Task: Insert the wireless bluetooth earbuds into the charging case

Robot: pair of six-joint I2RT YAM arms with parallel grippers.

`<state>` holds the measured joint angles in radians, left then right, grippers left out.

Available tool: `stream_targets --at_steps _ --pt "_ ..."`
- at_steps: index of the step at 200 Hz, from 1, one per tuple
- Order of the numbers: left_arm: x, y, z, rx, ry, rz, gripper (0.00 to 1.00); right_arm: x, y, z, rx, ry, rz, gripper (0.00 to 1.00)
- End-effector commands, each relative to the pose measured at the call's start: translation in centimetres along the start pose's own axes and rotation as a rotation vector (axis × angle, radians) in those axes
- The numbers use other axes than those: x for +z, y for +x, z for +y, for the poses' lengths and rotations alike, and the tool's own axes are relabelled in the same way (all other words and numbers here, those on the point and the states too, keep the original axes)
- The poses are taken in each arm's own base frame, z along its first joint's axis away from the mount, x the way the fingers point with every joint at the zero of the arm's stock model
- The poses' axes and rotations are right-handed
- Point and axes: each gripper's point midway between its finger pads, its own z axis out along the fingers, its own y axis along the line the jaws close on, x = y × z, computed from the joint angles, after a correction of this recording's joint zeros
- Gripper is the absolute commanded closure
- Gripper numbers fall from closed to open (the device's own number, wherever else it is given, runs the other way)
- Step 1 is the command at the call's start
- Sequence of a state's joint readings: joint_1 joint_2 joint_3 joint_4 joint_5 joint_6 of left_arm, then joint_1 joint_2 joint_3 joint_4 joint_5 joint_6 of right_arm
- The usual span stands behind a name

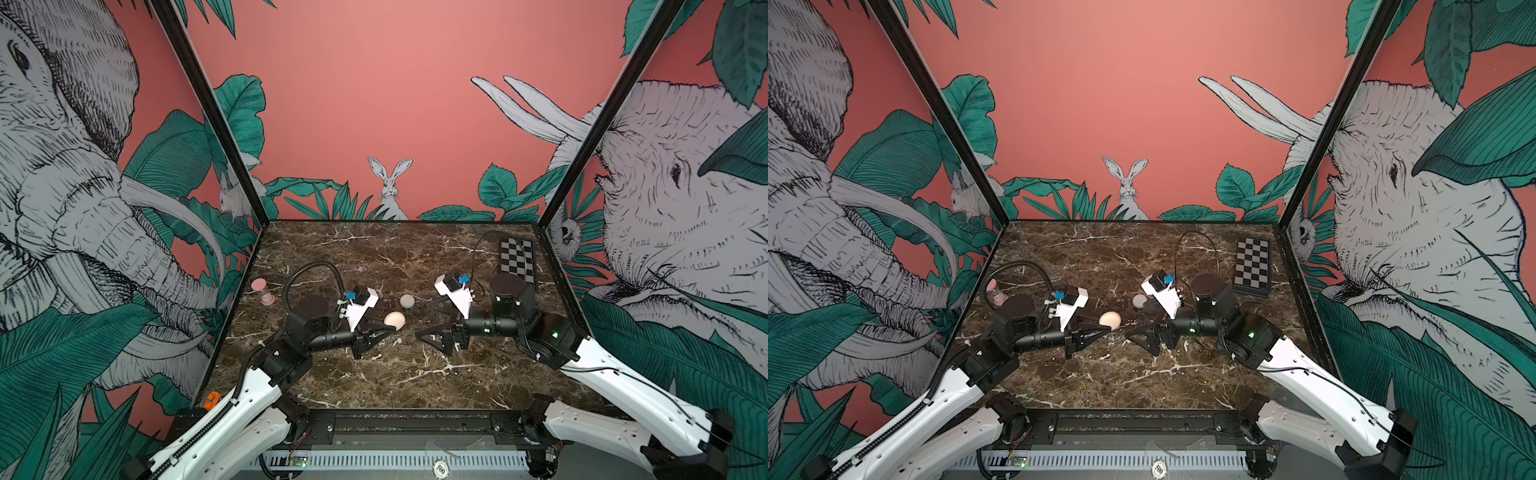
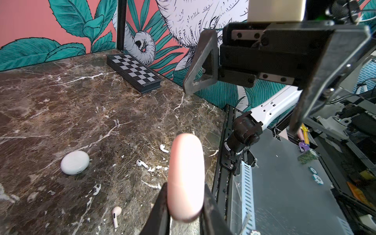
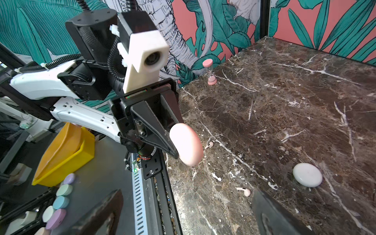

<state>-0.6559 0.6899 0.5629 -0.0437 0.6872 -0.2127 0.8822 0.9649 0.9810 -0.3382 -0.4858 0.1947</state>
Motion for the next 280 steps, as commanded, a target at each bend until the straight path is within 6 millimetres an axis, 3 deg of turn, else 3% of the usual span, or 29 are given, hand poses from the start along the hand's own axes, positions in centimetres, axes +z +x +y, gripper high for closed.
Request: stream_targets --at_steps 1,47,88,154,280 --pt "-0.5 -0.7 -1.0 0.031 0.044 -0.085 1.00 0.2 -0.1 -0.3 -0.129 0.108 0.008 0.02" --pt "-0.5 1.0 -1.9 0.004 0.116 -0.060 1.00 1.9 -0.4 1.1 -0.279 0.151 0.043 0.02" --pt "-0.7 1.5 -2.4 0.009 0.141 -0.056 1.00 3.1 0.0 0.8 -0.342 0.213 0.082 0.02" --pt "-0.8 1.8 -2.8 0.029 0.165 -0.060 1.00 2.8 -1.3 -1.7 -0.340 0.377 0.062 0.02" --pt "-1.0 1.5 -3.9 0.075 0.219 -0.087 1.00 2.3 -1.8 -2.2 -0.325 0.421 0.042 0.02"
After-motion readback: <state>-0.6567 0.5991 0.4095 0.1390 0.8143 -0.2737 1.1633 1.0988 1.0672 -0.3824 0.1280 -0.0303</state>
